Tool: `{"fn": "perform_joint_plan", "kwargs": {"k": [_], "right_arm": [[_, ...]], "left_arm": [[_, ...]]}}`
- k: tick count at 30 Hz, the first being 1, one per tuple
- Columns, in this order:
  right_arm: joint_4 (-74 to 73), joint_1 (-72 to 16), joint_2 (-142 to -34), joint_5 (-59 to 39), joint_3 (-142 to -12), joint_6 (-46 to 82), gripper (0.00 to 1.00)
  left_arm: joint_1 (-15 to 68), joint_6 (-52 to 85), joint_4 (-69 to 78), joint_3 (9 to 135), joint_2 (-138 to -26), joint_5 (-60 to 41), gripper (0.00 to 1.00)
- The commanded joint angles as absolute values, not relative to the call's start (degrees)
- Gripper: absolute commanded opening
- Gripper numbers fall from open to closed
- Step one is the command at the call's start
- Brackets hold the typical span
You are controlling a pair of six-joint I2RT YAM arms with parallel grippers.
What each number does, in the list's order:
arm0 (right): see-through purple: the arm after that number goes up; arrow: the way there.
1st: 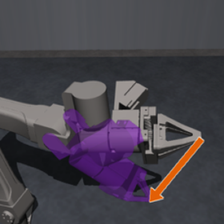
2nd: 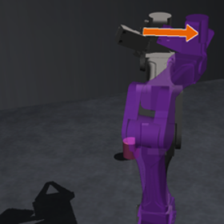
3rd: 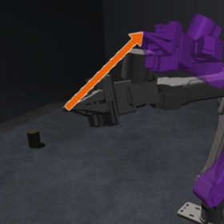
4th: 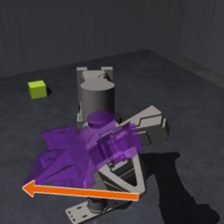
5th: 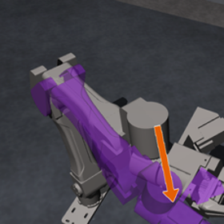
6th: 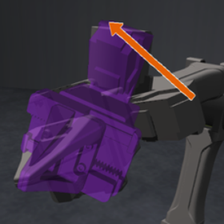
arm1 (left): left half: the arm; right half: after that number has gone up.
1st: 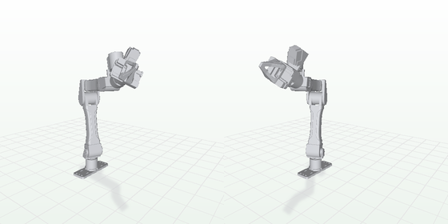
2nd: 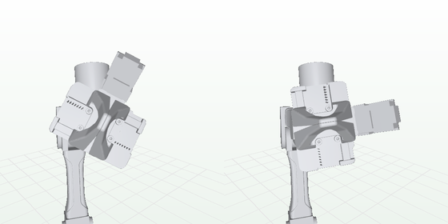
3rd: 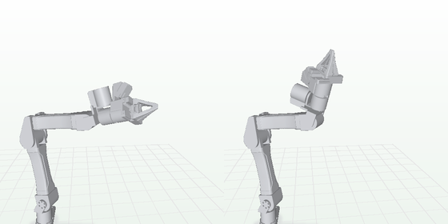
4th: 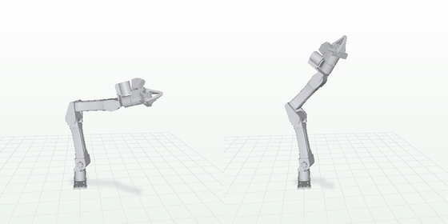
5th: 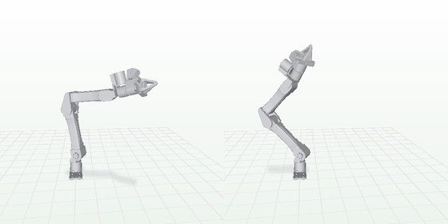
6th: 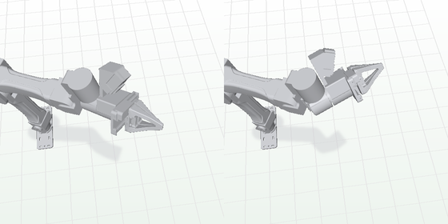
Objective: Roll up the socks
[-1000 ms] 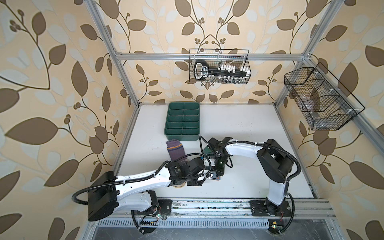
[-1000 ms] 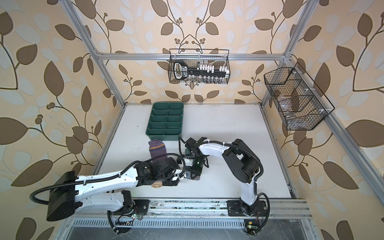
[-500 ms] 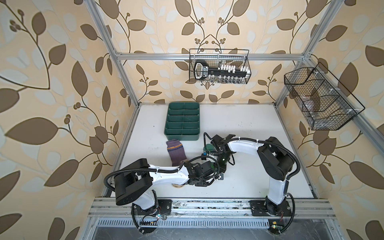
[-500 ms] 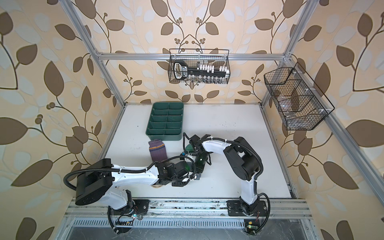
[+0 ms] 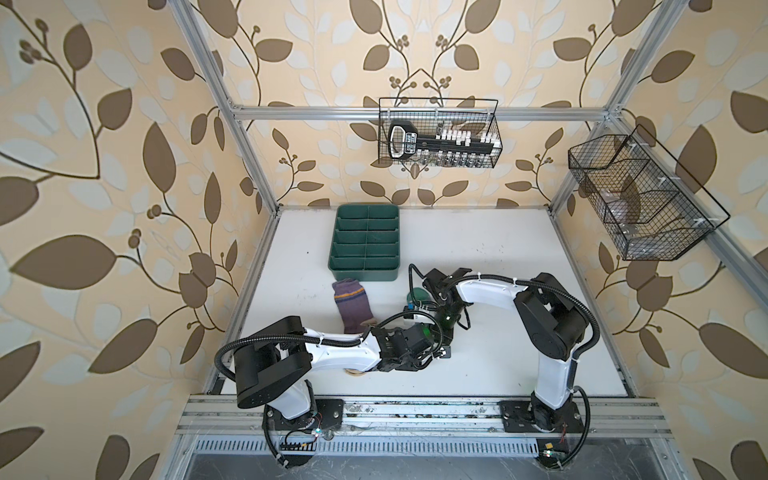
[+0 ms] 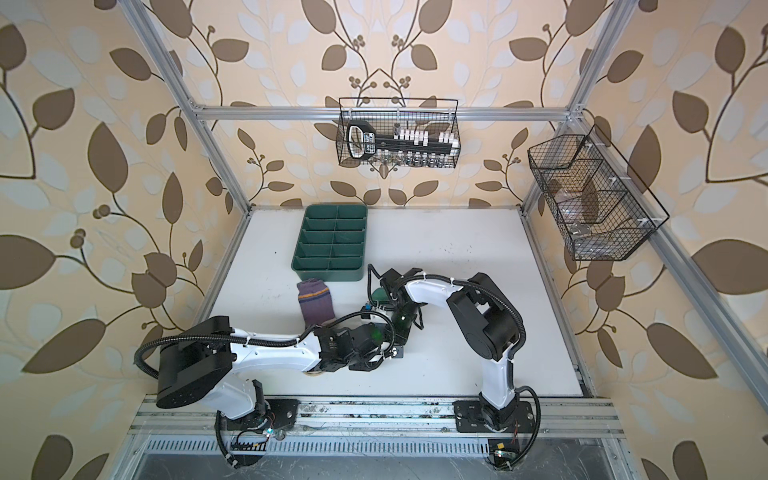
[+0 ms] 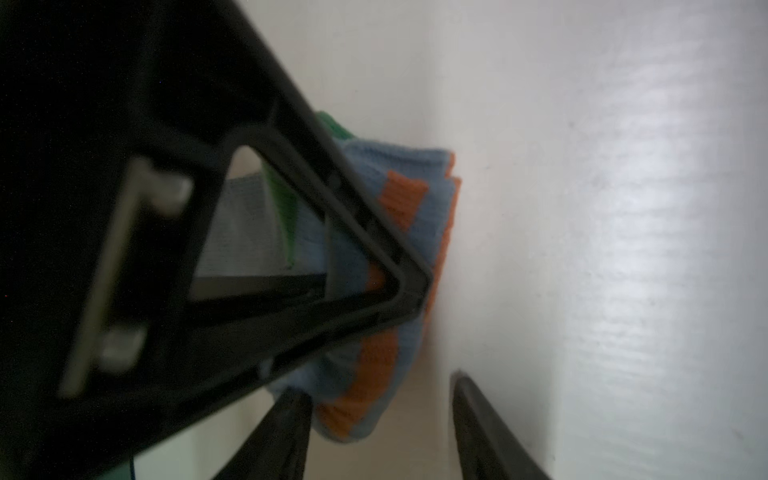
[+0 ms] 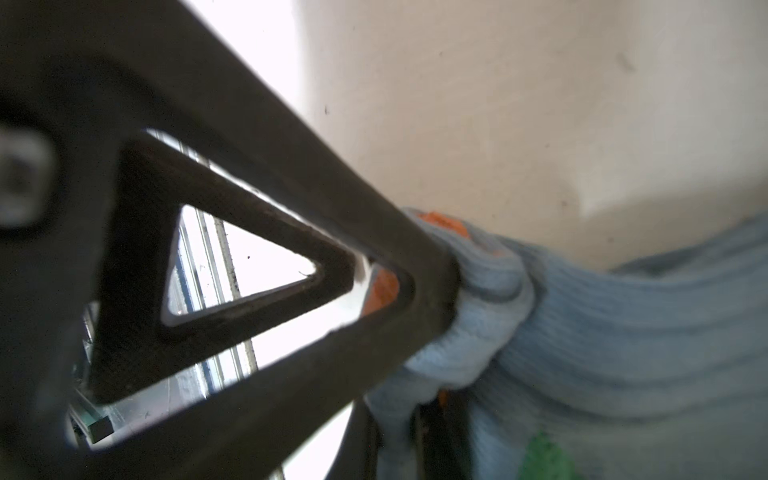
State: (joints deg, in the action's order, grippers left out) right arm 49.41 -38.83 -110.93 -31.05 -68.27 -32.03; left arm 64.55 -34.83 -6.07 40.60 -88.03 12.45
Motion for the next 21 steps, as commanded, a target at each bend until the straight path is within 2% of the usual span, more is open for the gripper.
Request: {"fn": "perform_joint_plan", "kwargs": {"k": [1, 6, 13, 16, 21], "right_arm": [[49.1, -39.2, -115.6, -25.6, -67.3, -33.3, 0.04], [50.3, -39.2, -115.9, -27.7, -67.6, -33.5, 0.04], [50.9, -39.7, -114.7, -29.0, -67.8, -33.2, 0.04], [51.0, -39.7, -114.4, -28.8, -67.7, -33.3, 0.04], [50.5, -39.6, -113.0, -30.5, -67.3, -33.0, 0.06]], "left_arm": [[64.4, -34.1, -0.8, 42.0, -86.9, 14.0, 0.57], [64.4, -34.5, -0.9, 41.9, -85.0, 13.7, 0.59], [64.5, -34.4, 0.9, 42.5, -89.1, 13.0, 0.58], [64.4, -33.7, 1.4, 42.5, -90.7, 12.8, 0.55], [64.4, -32.4, 1.4, 42.6, -92.6, 12.5, 0.39]]}}
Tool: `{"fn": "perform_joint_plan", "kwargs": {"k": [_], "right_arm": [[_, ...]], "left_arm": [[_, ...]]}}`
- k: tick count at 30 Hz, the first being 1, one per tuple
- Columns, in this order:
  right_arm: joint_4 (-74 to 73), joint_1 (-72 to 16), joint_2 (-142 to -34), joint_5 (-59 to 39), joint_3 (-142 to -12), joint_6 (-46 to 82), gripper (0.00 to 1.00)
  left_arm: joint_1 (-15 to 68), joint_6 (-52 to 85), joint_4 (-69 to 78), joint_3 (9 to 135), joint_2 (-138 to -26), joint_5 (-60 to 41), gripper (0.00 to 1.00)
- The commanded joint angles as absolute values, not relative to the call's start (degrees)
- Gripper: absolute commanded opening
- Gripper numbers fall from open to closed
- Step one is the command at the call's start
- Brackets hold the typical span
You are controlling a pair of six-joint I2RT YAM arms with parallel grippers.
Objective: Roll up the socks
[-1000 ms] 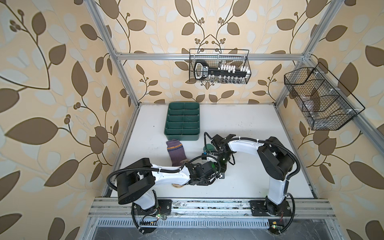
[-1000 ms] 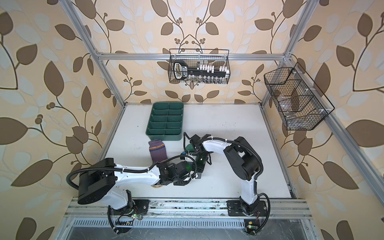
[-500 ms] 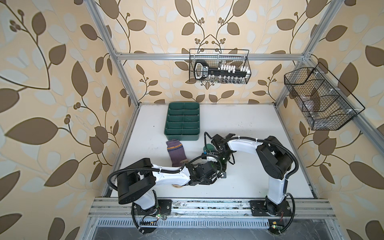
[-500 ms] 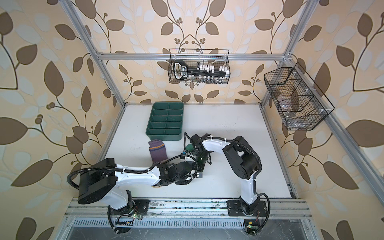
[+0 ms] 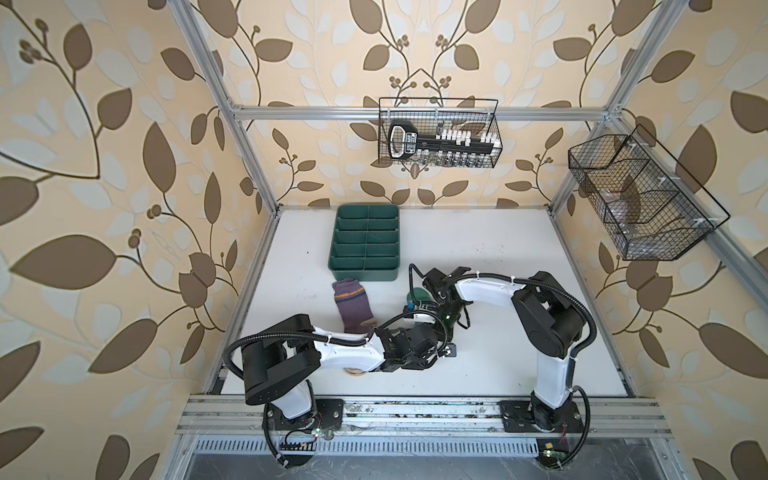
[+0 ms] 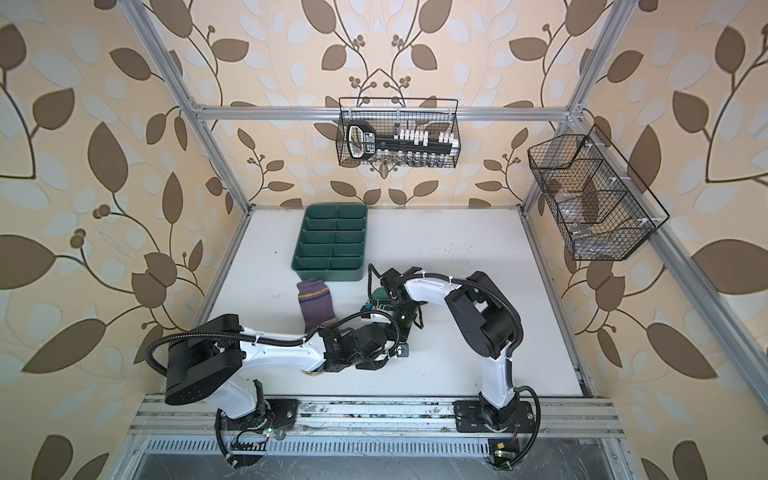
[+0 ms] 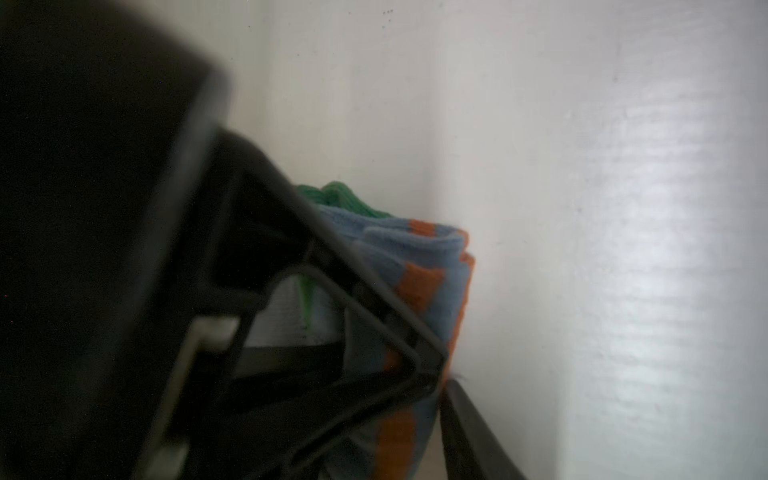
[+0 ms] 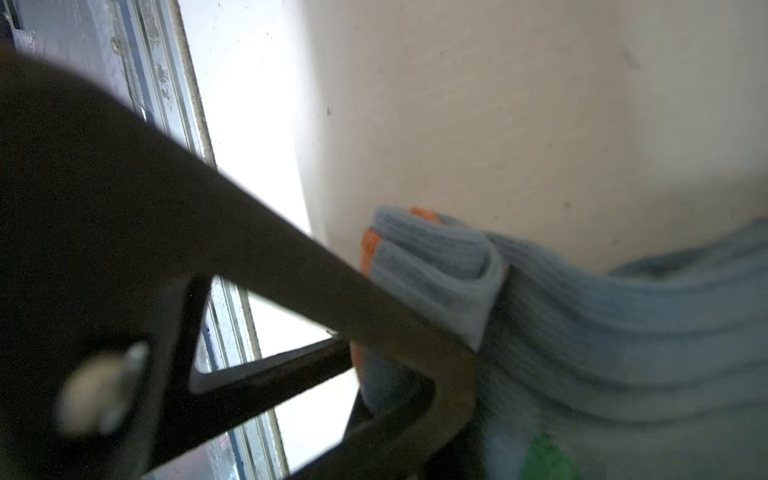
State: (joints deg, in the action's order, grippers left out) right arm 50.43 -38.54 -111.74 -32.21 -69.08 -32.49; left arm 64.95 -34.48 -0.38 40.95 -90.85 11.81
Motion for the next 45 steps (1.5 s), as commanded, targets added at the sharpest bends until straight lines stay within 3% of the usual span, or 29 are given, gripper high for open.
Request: {"fn": "perform_joint_plan", "kwargs": {"k": [1, 5, 8, 12, 14, 19, 24, 28, 32, 37, 41, 45], "right_arm": [[50.4, -39.5, -112.7, -30.7, -67.2, -33.0, 0.06], [49.2, -38.9, -110.5, -30.5, -66.8, -32.3, 0.1], [46.1, -38.8, -106.3, -29.1, -65.5, -30.8, 0.26], [41.0, -38.1, -98.2, -25.4, -61.5, -28.6, 0.42], [40.1, -37.0, -94.8, -23.5, -60.2, -27.7, 0.44], [31.5, -29.1, -82.9, -15.6, -55.3, -18.0, 0.45], [19.2, -12.3, -65.0, -8.7, -47.5, -1.7, 0.45], [13.7, -9.3, -49.9, -2.9, -41.9, -2.0, 0.45], [12.6, -14.8, -37.9, -0.8, -36.9, -10.7, 0.43], [22.2, -33.0, -32.6, 8.5, -33.3, -24.6, 0.43], [22.9, -52.0, -36.9, 18.1, -28.6, -31.0, 0.43], [17.8, -66.2, -52.0, 26.7, -28.1, -35.8, 0.44]], "left_arm": [[64.4, -32.0, 1.3, 42.6, -92.8, 12.4, 0.36], [64.2, -30.8, -0.8, 42.7, -93.1, 11.6, 0.18], [63.9, -29.2, -6.3, 44.6, -94.1, 10.3, 0.08], [63.3, -27.7, -14.0, 48.6, -95.4, 6.1, 0.05], [63.1, -27.4, -16.6, 50.2, -96.1, 4.4, 0.04], [60.4, -24.7, -25.0, 55.3, -98.8, -1.3, 0.04], [57.1, -22.6, -33.5, 60.9, -101.9, -9.2, 0.05], [54.2, -21.1, -37.3, 64.0, -103.9, -14.8, 0.06], [50.3, -19.9, -40.1, 66.4, -106.1, -20.6, 0.06], [46.0, -19.6, -42.8, 69.0, -109.0, -26.5, 0.07], [44.2, -19.6, -44.1, 70.7, -111.4, -28.1, 0.08], [43.2, -19.5, -45.2, 72.5, -114.1, -29.3, 0.09]]}}
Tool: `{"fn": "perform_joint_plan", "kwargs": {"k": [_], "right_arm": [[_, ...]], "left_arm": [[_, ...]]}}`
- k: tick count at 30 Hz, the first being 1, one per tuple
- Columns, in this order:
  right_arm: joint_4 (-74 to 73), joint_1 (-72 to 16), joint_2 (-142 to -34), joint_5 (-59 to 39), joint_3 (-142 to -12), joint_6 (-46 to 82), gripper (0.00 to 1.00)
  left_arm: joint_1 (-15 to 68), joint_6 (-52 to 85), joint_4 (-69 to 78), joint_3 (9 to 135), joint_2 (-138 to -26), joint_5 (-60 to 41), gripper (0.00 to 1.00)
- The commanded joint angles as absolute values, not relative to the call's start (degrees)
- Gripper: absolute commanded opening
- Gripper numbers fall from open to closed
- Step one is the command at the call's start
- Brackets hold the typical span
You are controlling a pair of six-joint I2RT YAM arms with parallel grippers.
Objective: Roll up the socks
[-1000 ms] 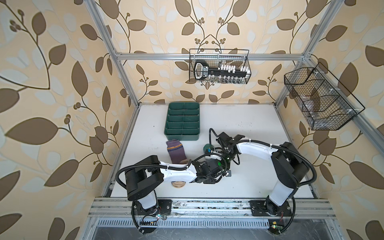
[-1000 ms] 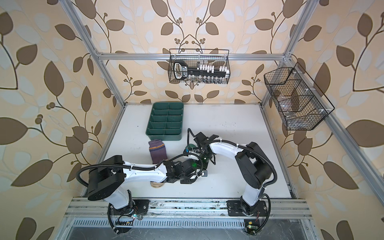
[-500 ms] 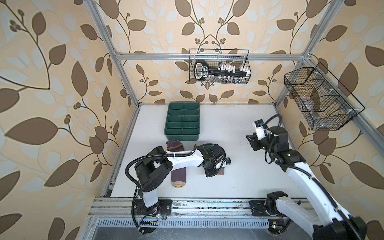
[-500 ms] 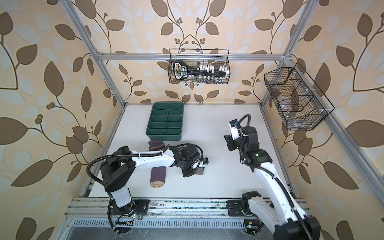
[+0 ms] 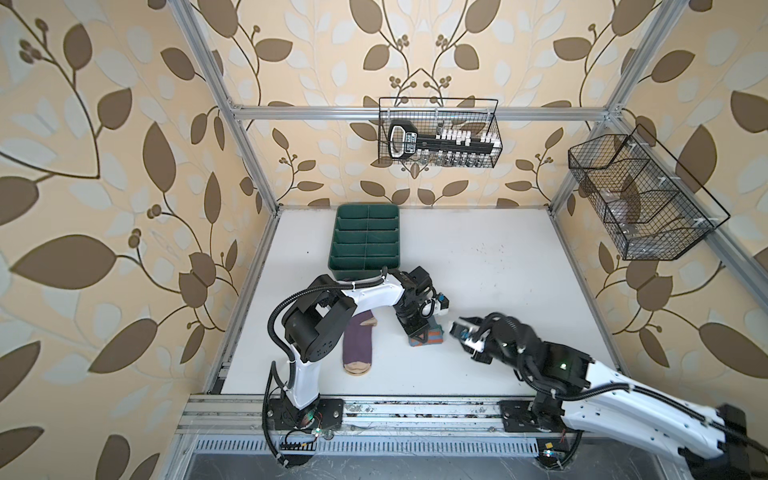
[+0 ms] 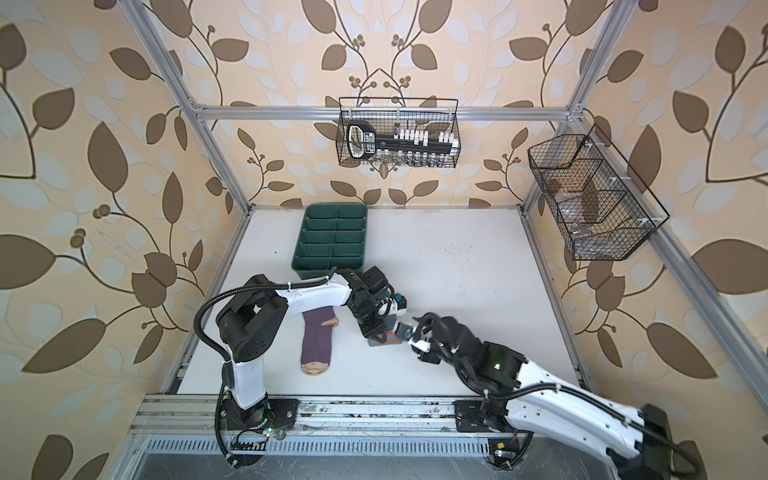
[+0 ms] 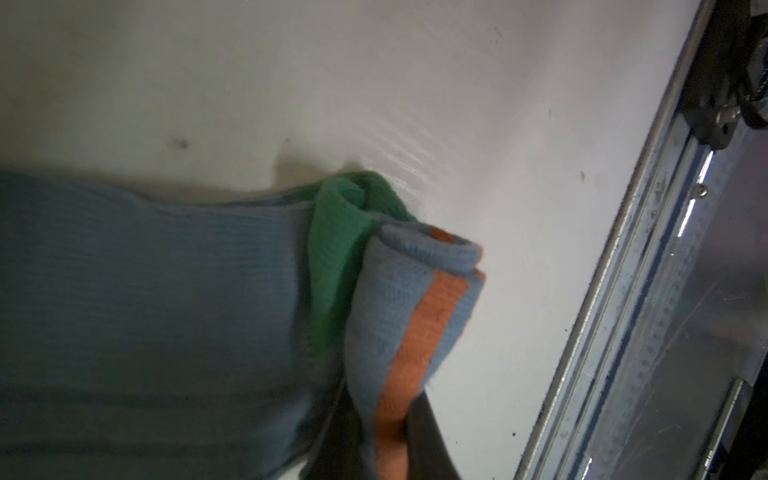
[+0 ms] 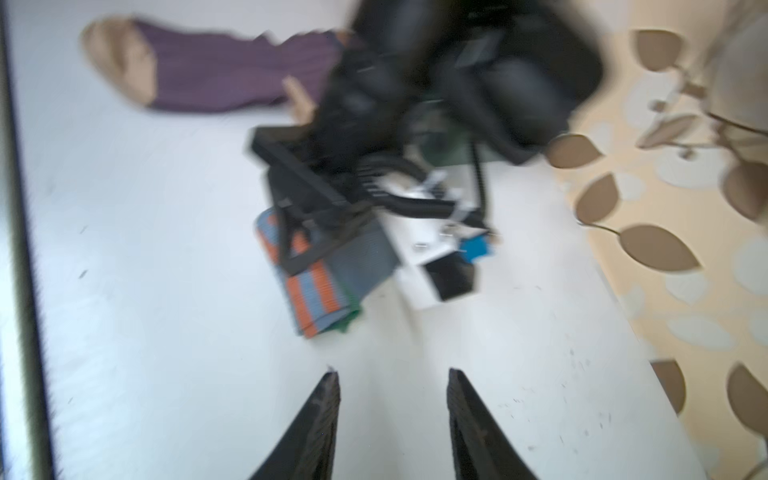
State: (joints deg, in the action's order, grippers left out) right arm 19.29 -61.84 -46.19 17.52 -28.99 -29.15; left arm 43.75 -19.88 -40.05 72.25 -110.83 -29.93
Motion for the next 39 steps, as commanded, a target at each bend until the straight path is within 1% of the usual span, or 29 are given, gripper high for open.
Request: {"fn": "perform_joint_plan", "kwargs": {"k": [1, 4, 7, 14, 17, 19, 20, 22, 25, 27, 32, 35, 39], "right_arm": [[15.6, -67.5, -56.2, 27.6, -28.2, -36.7, 0.44], [7.8, -68.6, -66.2, 28.5, -28.2, -39.1, 0.43], [0.2, -68.5, -72.7, 27.9, -27.6, -42.0, 0.43], [-7.1, -63.6, -82.1, 26.1, -28.3, -45.1, 0.43], [-7.0, -61.7, -83.9, 23.5, -28.6, -45.9, 0.39], [-6.1, -61.0, -84.8, 21.7, -28.9, -46.2, 0.32], [-5.0, -60.9, -85.2, 20.9, -29.3, -45.9, 0.28], [-2.2, -61.0, -86.1, 19.6, -30.2, -45.2, 0.17], [2.5, -61.5, -87.5, 17.1, -31.6, -43.8, 0.06], [6.3, -61.7, -87.9, 15.6, -32.6, -42.4, 0.01], [18.8, -61.7, -87.6, 11.6, -36.5, -39.0, 0.0], [28.1, -60.6, -87.8, 9.0, -40.5, -36.8, 0.0], [40.0, -58.0, -89.0, 3.8, -46.2, -35.2, 0.0]], "left_arm": [[43.1, -19.2, -45.4, 72.8, -114.7, -29.4, 0.09], [42.9, -19.1, -45.8, 73.7, -115.7, -30.1, 0.09], [42.9, -18.9, -45.9, 73.8, -116.2, -30.5, 0.09], [42.9, -18.9, -45.9, 73.8, -116.3, -31.1, 0.09], [42.9, -18.9, -46.0, 73.9, -116.4, -31.2, 0.1], [42.9, -19.0, -46.0, 73.8, -116.2, -31.3, 0.11], [42.9, -19.1, -45.9, 73.7, -116.0, -31.3, 0.13], [42.9, -19.1, -45.5, 73.4, -115.1, -31.3, 0.16], [42.9, -18.8, -44.5, 73.0, -112.5, -30.7, 0.24], [42.9, -18.4, -43.7, 72.8, -110.2, -29.4, 0.3], [42.9, -17.7, -41.1, 71.3, -101.0, -22.8, 0.41], [42.7, -17.9, -38.4, 69.5, -92.9, -16.8, 0.44], [42.6, -19.1, -32.0, 64.5, -77.0, -6.4, 0.52]]}}
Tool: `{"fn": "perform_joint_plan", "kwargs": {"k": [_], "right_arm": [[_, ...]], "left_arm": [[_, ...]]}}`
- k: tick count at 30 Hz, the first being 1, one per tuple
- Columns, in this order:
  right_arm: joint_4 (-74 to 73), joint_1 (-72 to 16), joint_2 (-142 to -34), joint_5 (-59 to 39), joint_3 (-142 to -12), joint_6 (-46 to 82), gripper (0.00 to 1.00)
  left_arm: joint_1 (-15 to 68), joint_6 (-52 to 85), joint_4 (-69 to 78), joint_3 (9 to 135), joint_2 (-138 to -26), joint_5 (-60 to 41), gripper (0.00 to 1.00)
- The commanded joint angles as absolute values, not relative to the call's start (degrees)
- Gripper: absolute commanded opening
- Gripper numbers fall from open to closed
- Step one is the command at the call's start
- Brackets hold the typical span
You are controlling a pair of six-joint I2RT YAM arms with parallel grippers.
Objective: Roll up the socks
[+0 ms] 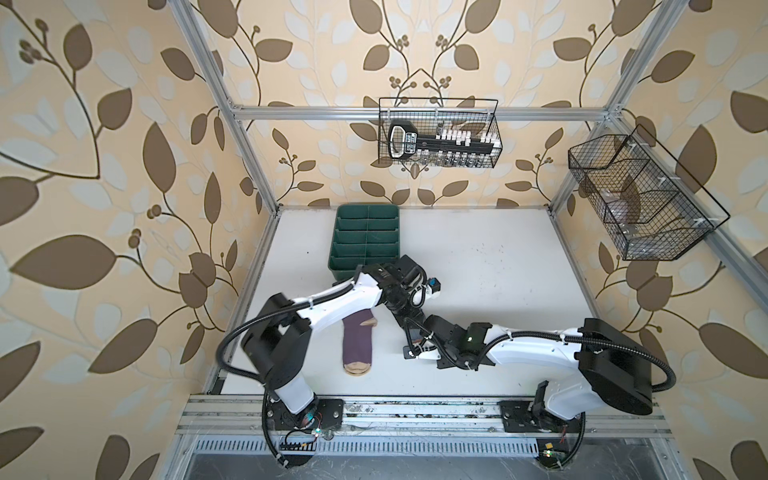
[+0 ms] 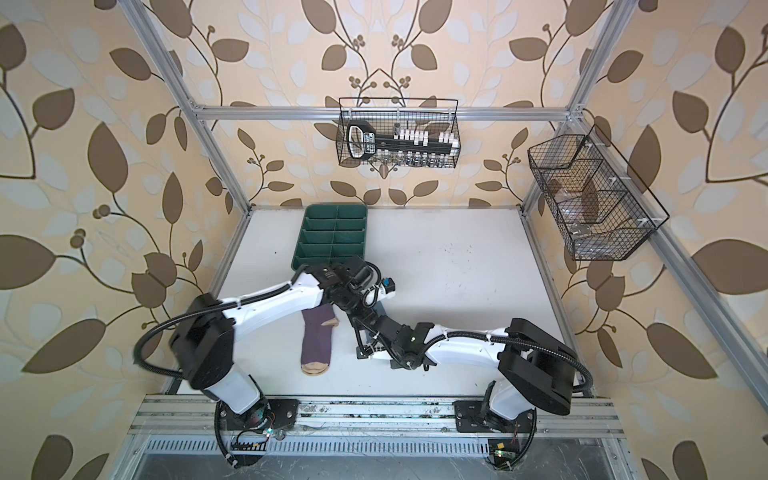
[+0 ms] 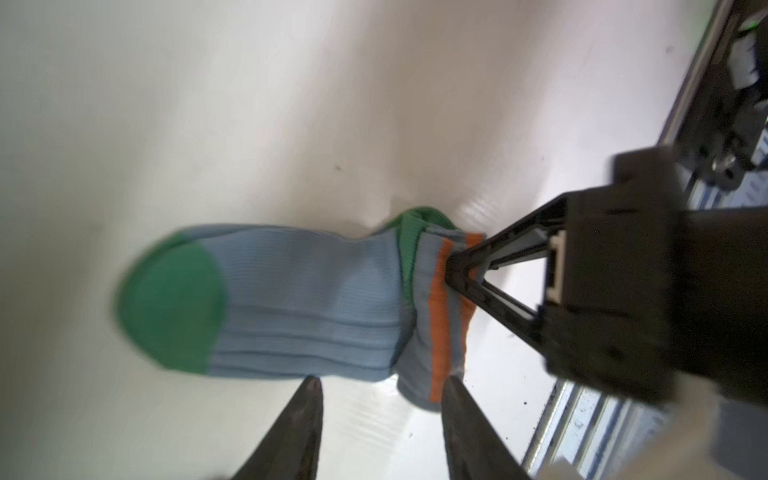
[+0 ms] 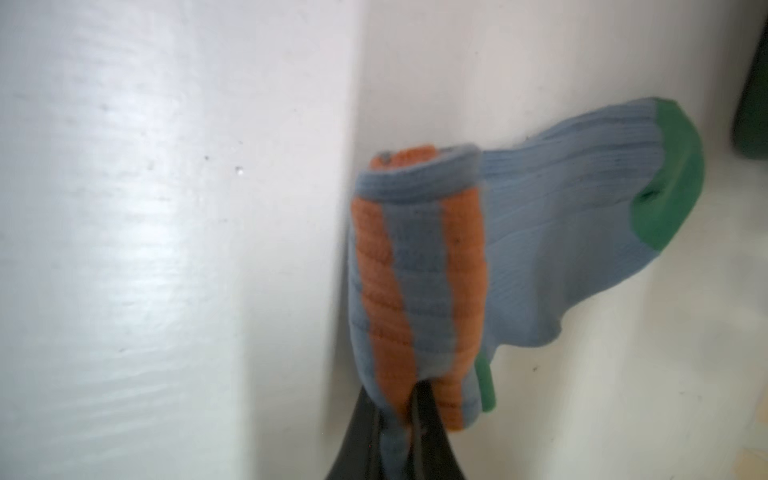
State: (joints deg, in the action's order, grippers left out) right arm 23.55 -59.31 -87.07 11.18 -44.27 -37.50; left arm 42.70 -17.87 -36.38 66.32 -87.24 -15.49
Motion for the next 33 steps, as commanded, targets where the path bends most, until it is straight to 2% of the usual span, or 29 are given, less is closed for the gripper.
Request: {"fn": "perform_joint_plan", "kwargs": {"k": [1, 4, 10, 12, 15, 19, 21, 28, 33], "right_arm": [[42.6, -57.2, -89.5, 2.0, -47.5, -35.0, 0.0], [48.2, -55.8, -92.0, -1.8, -51.5, -34.6, 0.0], [52.7, -53.9, -100.8, -6.4, -60.0, -36.2, 0.0], [53.4, -53.3, -103.7, -6.9, -63.1, -37.2, 0.0], [53.4, -52.2, -107.8, -7.1, -67.4, -39.3, 0.0], [53.1, -50.3, -112.6, -7.8, -72.0, -41.9, 0.0], [52.7, -49.4, -114.0, -8.4, -73.7, -43.0, 0.0], [51.5, -46.8, -114.9, -13.2, -75.5, -44.8, 0.03], [52.8, -46.0, -114.9, -16.1, -75.6, -45.2, 0.03]], "left_arm": [[42.5, -19.4, -30.6, 63.1, -73.0, -3.2, 0.55], [42.5, -22.9, -30.8, 60.8, -62.1, -0.4, 0.59], [43.7, -31.5, -45.3, 65.4, -50.4, -11.2, 0.61], [46.8, -32.7, -48.9, 66.5, -49.4, -9.4, 0.61], [56.0, -33.7, -50.2, 64.3, -49.7, -0.5, 0.62], [69.9, -32.8, -46.6, 58.1, -56.0, 11.7, 0.62], [73.4, -32.1, -42.1, 55.3, -60.9, 15.1, 0.62], [74.9, -31.3, -19.9, 46.8, -75.1, 21.5, 0.63], [74.1, -33.3, -11.6, 45.3, -85.5, 28.0, 0.62]]}}
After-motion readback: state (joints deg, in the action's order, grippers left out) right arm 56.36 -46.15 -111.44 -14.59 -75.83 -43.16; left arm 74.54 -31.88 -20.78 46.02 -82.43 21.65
